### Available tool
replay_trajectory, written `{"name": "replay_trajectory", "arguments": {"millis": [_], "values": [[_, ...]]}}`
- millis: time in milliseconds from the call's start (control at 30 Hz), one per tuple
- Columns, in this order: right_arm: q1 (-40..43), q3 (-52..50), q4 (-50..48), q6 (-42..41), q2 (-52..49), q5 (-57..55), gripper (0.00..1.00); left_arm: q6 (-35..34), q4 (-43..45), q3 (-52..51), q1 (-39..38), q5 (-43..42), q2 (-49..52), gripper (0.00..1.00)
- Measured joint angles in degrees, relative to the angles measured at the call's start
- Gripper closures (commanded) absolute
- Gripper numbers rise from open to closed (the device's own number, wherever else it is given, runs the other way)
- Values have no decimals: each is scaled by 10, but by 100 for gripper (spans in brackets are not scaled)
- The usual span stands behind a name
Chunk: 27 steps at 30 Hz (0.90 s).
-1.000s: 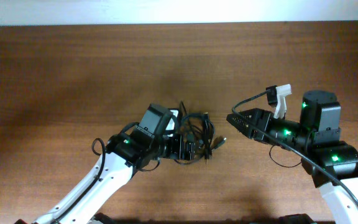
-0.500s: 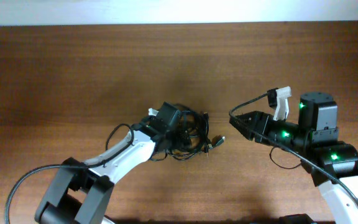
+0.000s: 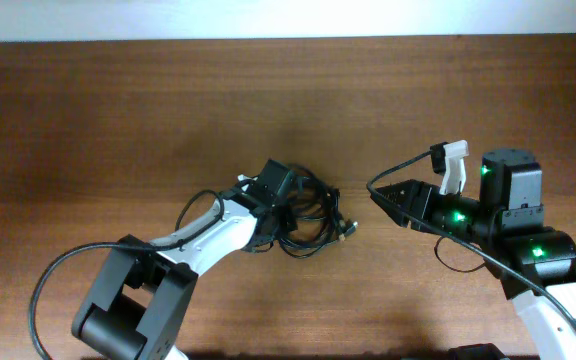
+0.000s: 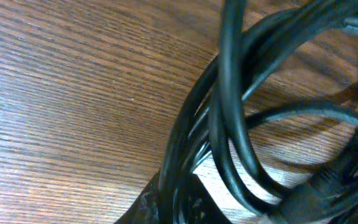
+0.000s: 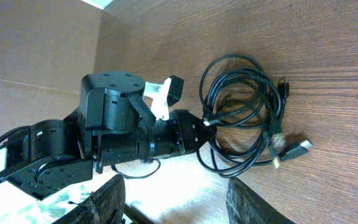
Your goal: Untangle cables
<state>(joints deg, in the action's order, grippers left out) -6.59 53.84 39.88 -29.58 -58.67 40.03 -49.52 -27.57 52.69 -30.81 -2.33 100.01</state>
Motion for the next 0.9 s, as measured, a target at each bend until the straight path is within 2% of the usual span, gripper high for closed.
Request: {"name": "replay_trajectory", "arguments": {"millis": [100,233,300,333,433,533,633,767,900], "values": [[0,0,0,1,0,0,49,14,17,1,-2,-13,4,100],[0,0,0,-2,0,0,48,141,89,-17,-4,-71,-2,100],[0,0,-6,-40,0,0,49,251,130,-38,-7,-76,-85,100],[0,0,-20,-76,0,9,49,322,164,-37,-10,-82,-172,100],[0,0,-53,-139,0,50,46,395,178,-34,-9,-82,-263,100],[0,0,-61,-170,0,62,46,417,181,-34,-10,-89,-299,100],[0,0,-65,-200,0,48,46,422,236,-36,-9,-146,-309,100],[0,0,-65,-338,0,-14,46,423,272,-37,-10,-207,-323,100],[0,0,-68,-403,0,-50,46,423,304,-37,-10,-244,-370,100]]}}
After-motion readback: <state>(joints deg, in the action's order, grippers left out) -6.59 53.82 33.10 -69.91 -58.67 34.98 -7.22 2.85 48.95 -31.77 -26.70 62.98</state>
